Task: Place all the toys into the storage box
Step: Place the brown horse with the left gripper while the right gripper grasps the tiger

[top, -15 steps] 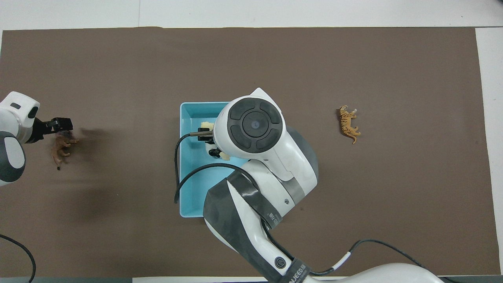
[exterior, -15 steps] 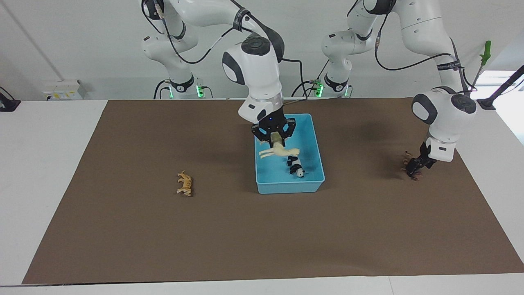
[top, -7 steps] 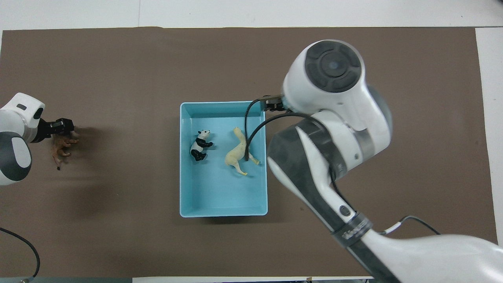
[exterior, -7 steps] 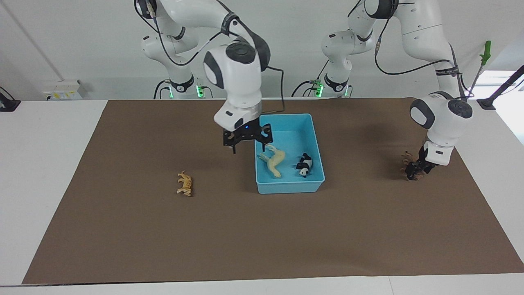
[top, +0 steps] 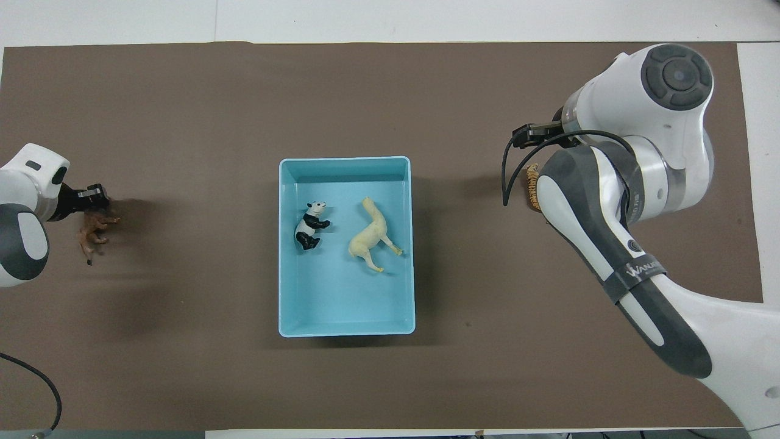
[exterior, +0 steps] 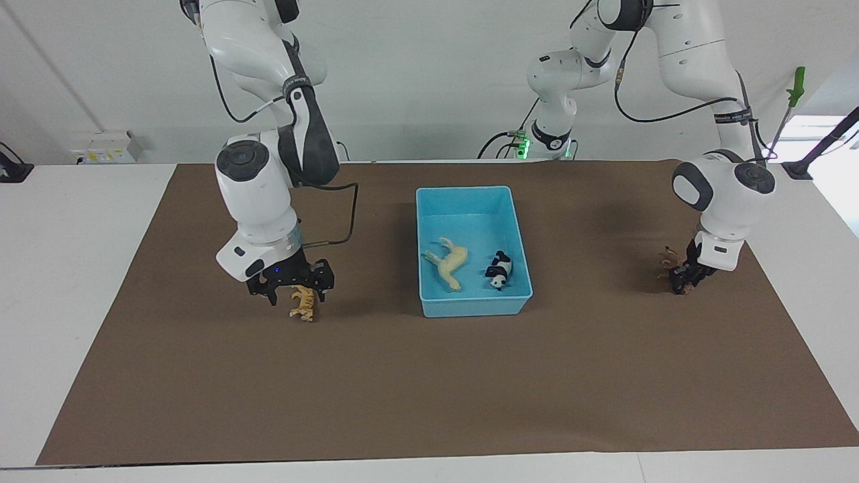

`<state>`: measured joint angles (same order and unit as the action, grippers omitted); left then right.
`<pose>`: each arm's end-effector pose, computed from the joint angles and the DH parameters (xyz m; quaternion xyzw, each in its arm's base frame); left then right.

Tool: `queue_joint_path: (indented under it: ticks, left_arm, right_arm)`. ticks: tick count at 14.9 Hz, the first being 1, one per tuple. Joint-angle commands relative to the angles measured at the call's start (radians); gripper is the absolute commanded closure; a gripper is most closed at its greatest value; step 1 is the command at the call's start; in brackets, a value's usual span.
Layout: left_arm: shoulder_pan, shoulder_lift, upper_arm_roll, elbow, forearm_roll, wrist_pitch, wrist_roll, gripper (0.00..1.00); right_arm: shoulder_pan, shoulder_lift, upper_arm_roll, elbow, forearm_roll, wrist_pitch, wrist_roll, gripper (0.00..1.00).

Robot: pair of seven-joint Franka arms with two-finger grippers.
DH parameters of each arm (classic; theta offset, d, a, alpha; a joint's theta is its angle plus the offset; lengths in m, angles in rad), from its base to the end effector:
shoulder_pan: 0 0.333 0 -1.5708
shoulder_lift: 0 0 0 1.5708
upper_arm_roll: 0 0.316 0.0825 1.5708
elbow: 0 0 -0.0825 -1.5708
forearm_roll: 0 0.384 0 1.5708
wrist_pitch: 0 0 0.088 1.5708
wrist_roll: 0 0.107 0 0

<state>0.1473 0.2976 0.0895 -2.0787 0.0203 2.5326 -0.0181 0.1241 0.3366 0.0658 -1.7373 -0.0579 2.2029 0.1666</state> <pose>0.5843 0.1393 0.2998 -0.9900 -0.1159 -0.0760 0.0278 0.6487 0.1188 0.3968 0.9975 0.0246 0.0663 0.0020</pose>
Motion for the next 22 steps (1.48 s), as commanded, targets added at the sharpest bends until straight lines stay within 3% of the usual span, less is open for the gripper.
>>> queue_joint_path:
  ticks: [1, 3, 8, 12, 15, 16, 17, 18, 19, 20, 21, 22]
  left_arm:
    - [-0.011, 0.005, -0.008, 0.113, -0.049, -0.15, -0.029, 1.0]
    - [-0.07, -0.001, -0.011, 0.21, -0.109, -0.297, -0.148, 1.0]
    - [-0.32, 0.0, -0.013, 0.374, -0.115, -0.488, -0.719, 1.0]
    - [-0.54, 0.0, -0.014, 0.364, -0.115, -0.463, -1.012, 1.0]
    - [-0.623, -0.037, -0.014, 0.261, -0.117, -0.404, -1.033, 1.0]
    - [-0.641, -0.04, -0.016, 0.246, -0.118, -0.4, -1.033, 1.0]
    - [-0.662, -0.049, -0.016, 0.232, -0.125, -0.397, -1.034, 1.0]
    - [-0.682, -0.052, -0.016, 0.227, -0.125, -0.396, -1.037, 0.87]
    - [-0.686, -0.052, -0.016, 0.236, -0.125, -0.411, -1.04, 0.45]
    - [-0.687, -0.052, -0.014, 0.242, -0.123, -0.428, -1.04, 0.21]
    - [-0.684, -0.06, -0.013, 0.25, -0.123, -0.445, -1.039, 0.0]
    - [-0.674, -0.084, -0.011, 0.25, -0.123, -0.471, -1.031, 0.0]
  right_arm:
    - [-0.027, -0.016, 0.016, -0.116, 0.01, 0.122, -0.007, 0.0]
    - [-0.037, -0.002, 0.016, -0.151, 0.01, 0.158, -0.012, 0.0]
    - [-0.058, -0.008, 0.017, -0.238, 0.013, 0.199, -0.01, 0.0]
    - [-0.057, -0.001, 0.019, -0.274, 0.015, 0.23, -0.003, 0.0]
    - [-0.055, -0.004, 0.019, -0.309, 0.015, 0.271, -0.001, 0.0]
    - [-0.055, -0.004, 0.02, -0.309, 0.015, 0.27, -0.001, 0.06]
    - [-0.054, -0.004, 0.02, -0.309, 0.015, 0.271, 0.002, 0.19]
    - [-0.055, -0.004, 0.02, -0.308, 0.015, 0.271, 0.002, 0.37]
    - [-0.055, -0.004, 0.02, -0.306, 0.015, 0.27, 0.002, 0.71]
    - [-0.057, -0.002, 0.02, -0.298, 0.015, 0.268, 0.002, 1.0]
    - [-0.058, -0.002, 0.019, -0.292, 0.015, 0.265, -0.002, 1.0]
    - [-0.06, -0.002, 0.019, -0.278, 0.013, 0.259, -0.004, 1.0]
